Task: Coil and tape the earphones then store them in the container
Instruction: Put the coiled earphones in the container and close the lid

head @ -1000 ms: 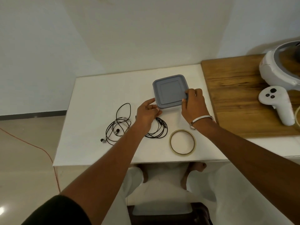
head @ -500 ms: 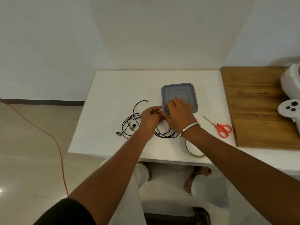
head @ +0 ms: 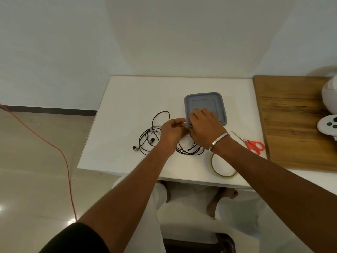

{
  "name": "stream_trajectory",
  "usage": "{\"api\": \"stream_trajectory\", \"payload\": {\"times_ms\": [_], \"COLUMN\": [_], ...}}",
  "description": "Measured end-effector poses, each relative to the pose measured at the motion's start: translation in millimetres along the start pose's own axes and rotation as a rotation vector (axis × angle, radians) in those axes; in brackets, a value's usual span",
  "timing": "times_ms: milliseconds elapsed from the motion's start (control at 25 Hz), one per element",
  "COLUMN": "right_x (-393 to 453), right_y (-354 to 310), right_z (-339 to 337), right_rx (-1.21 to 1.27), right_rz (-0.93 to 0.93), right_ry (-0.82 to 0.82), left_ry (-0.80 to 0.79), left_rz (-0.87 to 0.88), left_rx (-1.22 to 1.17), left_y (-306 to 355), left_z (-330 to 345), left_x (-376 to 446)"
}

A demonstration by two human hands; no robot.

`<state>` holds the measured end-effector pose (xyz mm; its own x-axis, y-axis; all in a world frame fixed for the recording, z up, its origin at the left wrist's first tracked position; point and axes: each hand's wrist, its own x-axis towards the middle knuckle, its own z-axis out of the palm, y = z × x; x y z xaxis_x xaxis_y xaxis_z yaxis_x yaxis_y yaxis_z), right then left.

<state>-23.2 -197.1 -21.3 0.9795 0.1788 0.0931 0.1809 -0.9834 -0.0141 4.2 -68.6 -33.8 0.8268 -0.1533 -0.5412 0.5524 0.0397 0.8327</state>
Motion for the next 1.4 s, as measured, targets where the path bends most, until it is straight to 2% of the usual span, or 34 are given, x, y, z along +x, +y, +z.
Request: {"api": "stream_trajectory", "payload": {"times_ms": [120, 280, 440, 480, 560, 680, 800, 960, 1080, 1160, 1320, 1400], "right_x": [-4, -7, -8, -8, -10, -19, -25, -27, -29, -28, -28, -30], "right_y": [4, 20, 51, 62, 83, 99, 97, 90, 90, 91, 94, 94], "right_z": [-7, -33, -50, -48, -40, -25, -11, 10, 11, 9, 1, -3], "right_rx": [0.124, 0.477, 0.751, 0.776, 0.856, 0.994, 0.999, 1.005, 0.908, 0.848, 0.743, 0.69], "right_rz": [0.012, 0.153, 0.546, 0.672, 0.928, 1.257, 1.421, 1.416, 1.291, 1.253, 1.263, 1.231], "right_ry": [0.156, 0.392, 0.814, 0.879, 0.909, 0.814, 0.652, 0.516, 0.331, 0.192, -0.072, -0.106], "left_ry": [0.013, 0.033, 0.069, 0.08, 0.087, 0.08, 0.076, 0.069, 0.045, 0.052, 0.248, 0.288], "left_rz": [0.014, 0.016, 0.014, 0.02, 0.04, 0.074, 0.101, 0.114, 0.145, 0.212, 0.556, 0.535], "left_rx": [0.0, 0.046, 0.101, 0.1, 0.108, 0.185, 0.273, 0.347, 0.411, 0.549, 0.9, 1.06], "left_y": [1, 3, 6, 7, 10, 11, 12, 13, 18, 22, 26, 27], "left_z": [3, 1, -8, -10, -12, -17, -21, -24, -27, -30, -49, -64], "left_x": [-3, 0, 8, 8, 8, 9, 10, 10, 9, 8, 10, 15]}}
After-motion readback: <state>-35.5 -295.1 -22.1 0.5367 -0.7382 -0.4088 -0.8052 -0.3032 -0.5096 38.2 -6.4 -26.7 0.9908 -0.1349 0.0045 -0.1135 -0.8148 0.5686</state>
